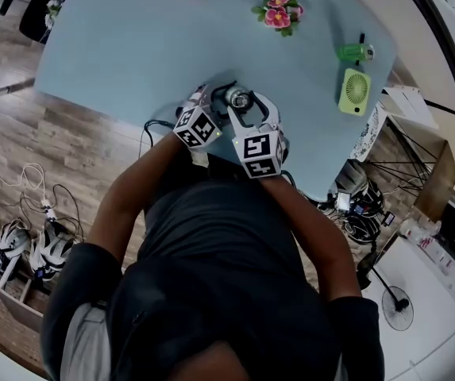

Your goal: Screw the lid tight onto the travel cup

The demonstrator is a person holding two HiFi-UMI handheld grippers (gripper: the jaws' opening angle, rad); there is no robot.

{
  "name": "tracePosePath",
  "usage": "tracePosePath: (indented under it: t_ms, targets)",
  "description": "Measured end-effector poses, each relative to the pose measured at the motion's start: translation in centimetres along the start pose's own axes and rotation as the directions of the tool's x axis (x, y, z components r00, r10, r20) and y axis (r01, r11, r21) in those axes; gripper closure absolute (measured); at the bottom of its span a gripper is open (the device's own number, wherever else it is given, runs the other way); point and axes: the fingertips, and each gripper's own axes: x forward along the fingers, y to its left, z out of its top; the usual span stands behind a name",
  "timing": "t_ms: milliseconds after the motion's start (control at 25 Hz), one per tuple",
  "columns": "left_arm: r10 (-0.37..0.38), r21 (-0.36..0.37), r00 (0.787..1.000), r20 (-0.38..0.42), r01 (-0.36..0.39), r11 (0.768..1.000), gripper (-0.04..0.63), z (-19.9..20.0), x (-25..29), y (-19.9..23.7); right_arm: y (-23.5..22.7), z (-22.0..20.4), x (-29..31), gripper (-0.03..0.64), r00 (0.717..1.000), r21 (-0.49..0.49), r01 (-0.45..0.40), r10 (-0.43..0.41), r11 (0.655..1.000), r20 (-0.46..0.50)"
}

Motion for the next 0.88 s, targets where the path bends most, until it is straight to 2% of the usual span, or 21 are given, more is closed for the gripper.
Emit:
tracePosePath:
  t_ms: [360,440,560,640,720,800,880]
  targets:
    - [-0.001,-0.002,1.0,-0.003,0.001,1.0,0.178,0.0,0.0,-0.1,0.1,-0.2,-0.1,0.376,1.0,-0.025,-0.011,0.01,1.0,-0.015]
    - [-0.001,-0.002,1.0,-0.002,0.001,1.0,0.179,0.0,0.0,-0.1,0.1,-0.5,-0.1,0.374,0.998,-0.061,-0.051,0.048,0.997,-0.049]
    - [-0.002,0.0,1.0,-0.001,0.002,1.0,0.179,0.0,0.1,-0.1,0.2,-0.4,-0.8,0.368,0.983,-0.158,-0.171,0.158,0.972,-0.092]
    - [-0.002,0.0,1.0,0.001,0.002,1.0,0.178,0.0,0.1,0.0,0.6,0.1,-1.4,0.367,0.956,-0.271,-0.289,0.264,0.918,-0.127]
    - [-0.001,-0.001,1.0,0.003,0.001,1.0,0.178,0.0,0.0,0.0,1.1,0.2,-1.8,0.367,0.916,-0.405,-0.401,0.35,0.821,-0.197]
    - [-0.001,0.0,1.0,0.003,0.001,1.0,0.179,0.0,0.0,0.0,1.2,0.0,-1.9,0.367,0.874,-0.531,-0.485,0.391,0.695,-0.287]
    - [-0.001,0.0,1.0,0.003,0.001,1.0,0.179,0.1,0.0,-0.1,1.2,-0.4,-1.9,0.367,0.826,-0.618,-0.563,0.41,0.548,-0.388]
